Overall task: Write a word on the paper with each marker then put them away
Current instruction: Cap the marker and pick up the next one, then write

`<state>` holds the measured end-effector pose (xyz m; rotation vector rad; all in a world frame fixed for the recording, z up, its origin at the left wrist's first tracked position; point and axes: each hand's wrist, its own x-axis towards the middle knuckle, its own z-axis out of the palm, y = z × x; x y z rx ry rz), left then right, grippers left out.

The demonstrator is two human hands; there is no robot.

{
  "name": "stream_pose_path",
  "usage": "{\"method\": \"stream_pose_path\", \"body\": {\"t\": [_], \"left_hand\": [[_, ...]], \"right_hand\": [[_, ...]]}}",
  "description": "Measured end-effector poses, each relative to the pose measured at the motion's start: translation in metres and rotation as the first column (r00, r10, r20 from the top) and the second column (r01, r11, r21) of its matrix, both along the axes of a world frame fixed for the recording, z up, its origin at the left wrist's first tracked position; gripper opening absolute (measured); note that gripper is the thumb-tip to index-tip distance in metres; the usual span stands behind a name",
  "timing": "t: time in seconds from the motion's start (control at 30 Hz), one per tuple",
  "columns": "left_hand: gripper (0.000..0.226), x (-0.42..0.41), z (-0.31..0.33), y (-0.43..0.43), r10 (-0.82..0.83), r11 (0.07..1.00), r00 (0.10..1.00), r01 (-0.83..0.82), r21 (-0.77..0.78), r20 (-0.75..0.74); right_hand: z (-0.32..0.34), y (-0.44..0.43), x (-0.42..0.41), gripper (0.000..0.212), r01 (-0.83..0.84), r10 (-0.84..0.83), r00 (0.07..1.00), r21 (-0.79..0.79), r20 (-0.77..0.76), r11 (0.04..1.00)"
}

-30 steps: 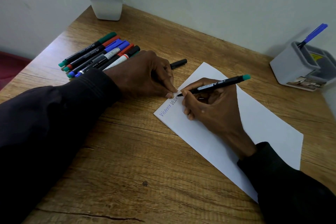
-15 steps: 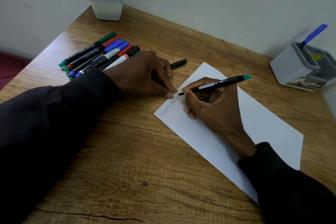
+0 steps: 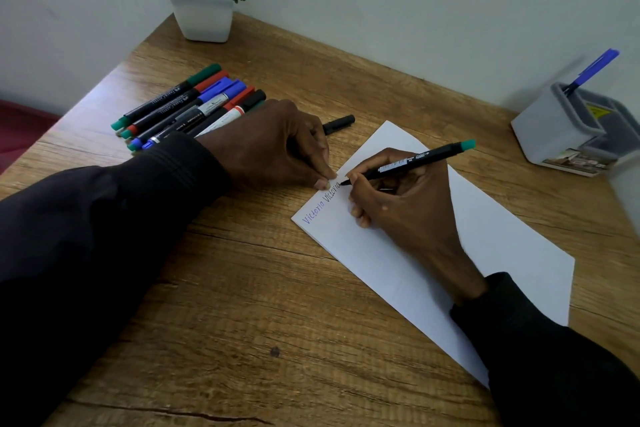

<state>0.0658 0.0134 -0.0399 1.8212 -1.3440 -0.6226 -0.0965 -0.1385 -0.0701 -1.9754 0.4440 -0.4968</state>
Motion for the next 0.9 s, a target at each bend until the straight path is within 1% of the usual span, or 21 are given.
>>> {"method": "stream_pose_path", "body": {"t": [0.1, 0.2, 0.37, 0.57, 0.63, 0.73, 0.8, 0.9], "left_hand": [[0.016, 0.000, -0.001, 0.000, -0.007, 1.000, 1.000, 0.007, -0.009, 0.018], [0.015, 0.001, -0.002, 0.001, -0.002, 1.000, 0.999, 0.002, -0.011, 0.034], [0.017, -0.001, 0.000, 0.001, -0.004, 1.000, 0.998, 0.004, 0.005, 0.063], [0.018, -0.005, 0.007, 0.003, 0.006, 1.000, 0.996, -0.008, 0.023, 0.088], [0.015, -0.004, 0.008, 0.003, 0.070, 0.998, 0.994, -0.070, -0.001, 0.084], [0.014, -0.001, 0.010, 0.001, 0.201, 0.975, 0.973, -0.187, -0.118, 0.114], [0.016, 0.000, 0.010, -0.004, 0.293, 0.948, 0.944, -0.267, -0.172, 0.150], [0.023, 0.004, 0.010, -0.018, 0.385, 0.921, 0.888, -0.354, -0.159, 0.251]], "right_hand": [[0.002, 0.000, 0.000, 0.005, -0.007, 0.002, 0.996, 0.048, 0.088, 0.999], [0.005, -0.002, 0.001, 0.008, -0.008, -0.009, 0.991, 0.123, 0.136, 0.992], [0.009, -0.007, 0.003, 0.009, -0.024, -0.019, 0.990, 0.302, 0.137, 0.953], [0.022, -0.014, 0.002, 0.011, -0.075, 0.016, 0.993, 0.521, 0.117, 0.850], [0.029, -0.015, 0.000, 0.012, -0.092, 0.022, 0.991, 0.558, 0.131, 0.825], [0.041, -0.019, -0.006, 0.013, -0.120, 0.006, 0.979, 0.557, 0.202, 0.822], [0.050, -0.024, -0.010, 0.017, -0.127, -0.007, 0.973, 0.559, 0.232, 0.819], [0.058, -0.029, -0.016, 0.027, -0.112, -0.029, 0.973, 0.581, 0.228, 0.806]]}}
